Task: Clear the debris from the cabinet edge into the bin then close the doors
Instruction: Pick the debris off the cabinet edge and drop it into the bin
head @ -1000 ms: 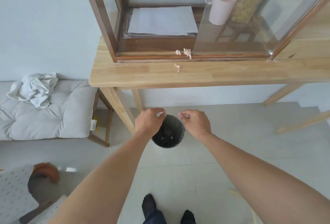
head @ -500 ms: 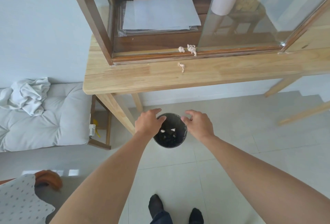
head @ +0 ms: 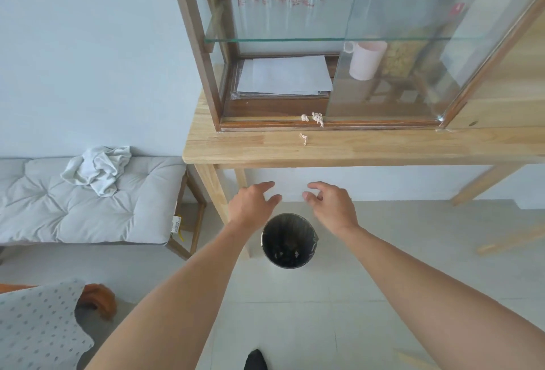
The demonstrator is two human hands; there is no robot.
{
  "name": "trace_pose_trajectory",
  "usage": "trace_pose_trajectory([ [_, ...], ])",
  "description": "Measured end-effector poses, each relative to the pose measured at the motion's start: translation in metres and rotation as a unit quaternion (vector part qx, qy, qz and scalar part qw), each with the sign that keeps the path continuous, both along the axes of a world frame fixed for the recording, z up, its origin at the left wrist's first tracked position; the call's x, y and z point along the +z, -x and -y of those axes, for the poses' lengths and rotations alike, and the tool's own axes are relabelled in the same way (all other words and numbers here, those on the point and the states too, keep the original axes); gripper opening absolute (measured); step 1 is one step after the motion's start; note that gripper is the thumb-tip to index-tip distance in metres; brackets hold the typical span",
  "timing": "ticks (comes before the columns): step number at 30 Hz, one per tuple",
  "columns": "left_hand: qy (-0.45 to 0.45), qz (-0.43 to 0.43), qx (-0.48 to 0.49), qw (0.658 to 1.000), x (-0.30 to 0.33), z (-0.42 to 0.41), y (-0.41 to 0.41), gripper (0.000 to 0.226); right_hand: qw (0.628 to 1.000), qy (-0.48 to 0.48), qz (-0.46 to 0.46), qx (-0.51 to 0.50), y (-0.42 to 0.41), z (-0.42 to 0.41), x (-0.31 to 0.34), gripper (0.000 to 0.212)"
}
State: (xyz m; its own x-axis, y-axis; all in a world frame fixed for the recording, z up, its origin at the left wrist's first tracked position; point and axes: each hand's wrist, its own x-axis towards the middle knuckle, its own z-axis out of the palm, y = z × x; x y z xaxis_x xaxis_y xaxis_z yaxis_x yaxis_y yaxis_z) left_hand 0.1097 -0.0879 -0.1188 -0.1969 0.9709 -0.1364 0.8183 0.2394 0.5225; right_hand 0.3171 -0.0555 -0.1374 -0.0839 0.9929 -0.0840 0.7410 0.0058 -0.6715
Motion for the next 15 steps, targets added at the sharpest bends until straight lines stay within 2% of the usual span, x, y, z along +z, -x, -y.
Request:
trace_pose_trajectory([
  [8, -0.075, 0.003, -0.005, 0.997, 0.063, 0.005, 0.002, 0.047, 0.997, -0.060, -0.041, 0.015, -0.001, -0.008, 0.055, 0.036],
  [15, -0.108, -0.029, -0.017, 0.994, 0.083, -0.033, 0.001, 0.048, 0.993, -0.098, -0.059, -0.004, -0.003, -0.045, 0.084, 0.034],
])
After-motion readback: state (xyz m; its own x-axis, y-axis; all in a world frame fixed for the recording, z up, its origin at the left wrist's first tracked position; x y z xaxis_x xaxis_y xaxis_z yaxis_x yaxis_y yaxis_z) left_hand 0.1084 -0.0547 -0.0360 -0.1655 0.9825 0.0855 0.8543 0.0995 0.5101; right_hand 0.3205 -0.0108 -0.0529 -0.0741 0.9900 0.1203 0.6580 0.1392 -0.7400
